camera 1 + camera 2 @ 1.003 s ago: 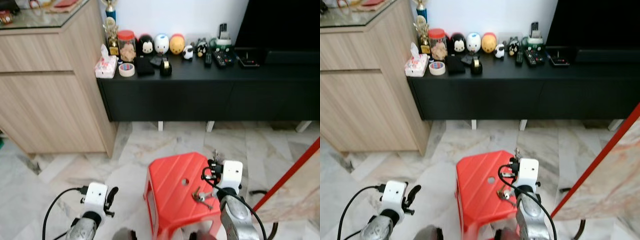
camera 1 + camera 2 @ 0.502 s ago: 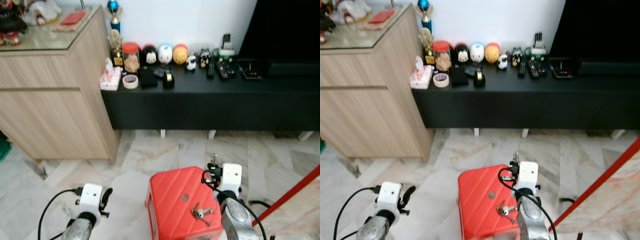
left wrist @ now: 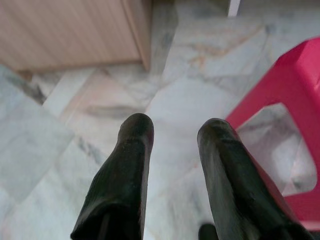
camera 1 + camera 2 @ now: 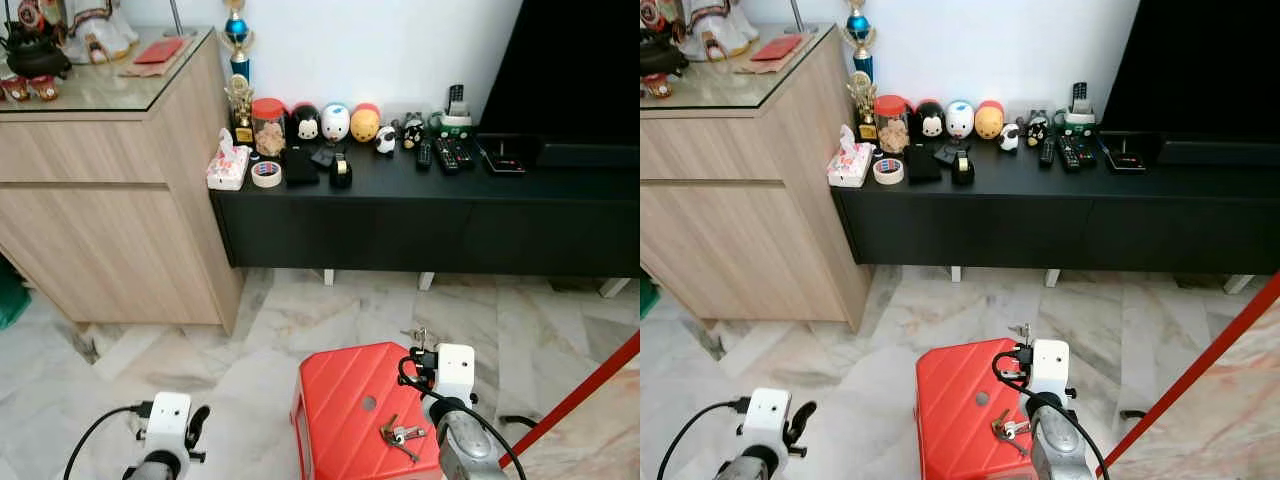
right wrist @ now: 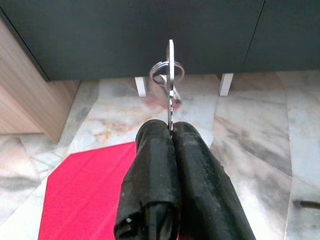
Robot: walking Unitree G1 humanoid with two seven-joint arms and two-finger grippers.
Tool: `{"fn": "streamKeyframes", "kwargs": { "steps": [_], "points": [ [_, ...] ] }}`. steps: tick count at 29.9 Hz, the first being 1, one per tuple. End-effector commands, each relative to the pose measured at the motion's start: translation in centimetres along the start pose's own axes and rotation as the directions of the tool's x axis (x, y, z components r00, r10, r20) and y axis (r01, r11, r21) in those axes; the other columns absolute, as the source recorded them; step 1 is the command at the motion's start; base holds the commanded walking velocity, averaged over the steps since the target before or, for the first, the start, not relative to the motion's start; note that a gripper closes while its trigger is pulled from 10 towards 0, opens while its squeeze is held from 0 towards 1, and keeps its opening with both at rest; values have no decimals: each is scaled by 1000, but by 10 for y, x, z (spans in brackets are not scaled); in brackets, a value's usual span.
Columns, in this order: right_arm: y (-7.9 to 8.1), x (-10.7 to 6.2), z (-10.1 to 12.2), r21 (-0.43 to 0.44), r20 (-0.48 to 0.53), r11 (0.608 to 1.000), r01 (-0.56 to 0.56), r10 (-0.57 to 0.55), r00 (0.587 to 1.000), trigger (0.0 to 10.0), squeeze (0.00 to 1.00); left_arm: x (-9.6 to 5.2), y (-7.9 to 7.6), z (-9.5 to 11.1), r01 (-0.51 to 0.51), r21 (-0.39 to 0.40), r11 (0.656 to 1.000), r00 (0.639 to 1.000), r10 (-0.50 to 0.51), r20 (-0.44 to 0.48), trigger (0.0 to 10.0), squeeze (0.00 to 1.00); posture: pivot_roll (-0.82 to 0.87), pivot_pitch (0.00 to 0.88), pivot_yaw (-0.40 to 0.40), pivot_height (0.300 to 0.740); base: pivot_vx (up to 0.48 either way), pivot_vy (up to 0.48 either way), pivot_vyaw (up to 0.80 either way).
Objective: Hang keys on a hook
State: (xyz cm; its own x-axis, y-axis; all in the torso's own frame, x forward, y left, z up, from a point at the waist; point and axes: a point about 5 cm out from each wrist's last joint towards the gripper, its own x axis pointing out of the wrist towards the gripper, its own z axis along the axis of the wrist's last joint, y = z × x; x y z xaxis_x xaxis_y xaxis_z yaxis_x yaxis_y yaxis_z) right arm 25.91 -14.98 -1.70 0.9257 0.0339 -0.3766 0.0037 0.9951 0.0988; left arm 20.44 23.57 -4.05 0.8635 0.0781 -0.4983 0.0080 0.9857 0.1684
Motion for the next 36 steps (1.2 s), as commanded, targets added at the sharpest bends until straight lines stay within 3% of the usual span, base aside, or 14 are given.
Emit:
{"fn": "streamKeyframes", "kwargs": {
  "steps": [1,8,20,36],
  "points": [
    [-1,1,-1,4,-11,1000,13,-12,1000,10000,0,-2,4,-11,-22,-15,1000,998,21,-67,10000,0,56,0,-4,740,0,0,0],
    [0,8,4,5,-18,1000,19,-19,1000,10000,0,-6,4,-28,-49,-46,998,985,40,-166,10000,0,53,0,-8,740,0,0,0],
    [5,10,7,10,-13,1000,17,-17,1000,10000,0,-14,1,-44,-81,-84,993,968,58,-245,10000,0,66,0,-10,740,0,0,0],
    [-10,-10,-39,-26,-236,997,73,-77,969,10000,0,-14,0,-46,-98,-110,989,961,65,-269,10000,0,60,0,-4,740,-172,0,0]
  ]
}}
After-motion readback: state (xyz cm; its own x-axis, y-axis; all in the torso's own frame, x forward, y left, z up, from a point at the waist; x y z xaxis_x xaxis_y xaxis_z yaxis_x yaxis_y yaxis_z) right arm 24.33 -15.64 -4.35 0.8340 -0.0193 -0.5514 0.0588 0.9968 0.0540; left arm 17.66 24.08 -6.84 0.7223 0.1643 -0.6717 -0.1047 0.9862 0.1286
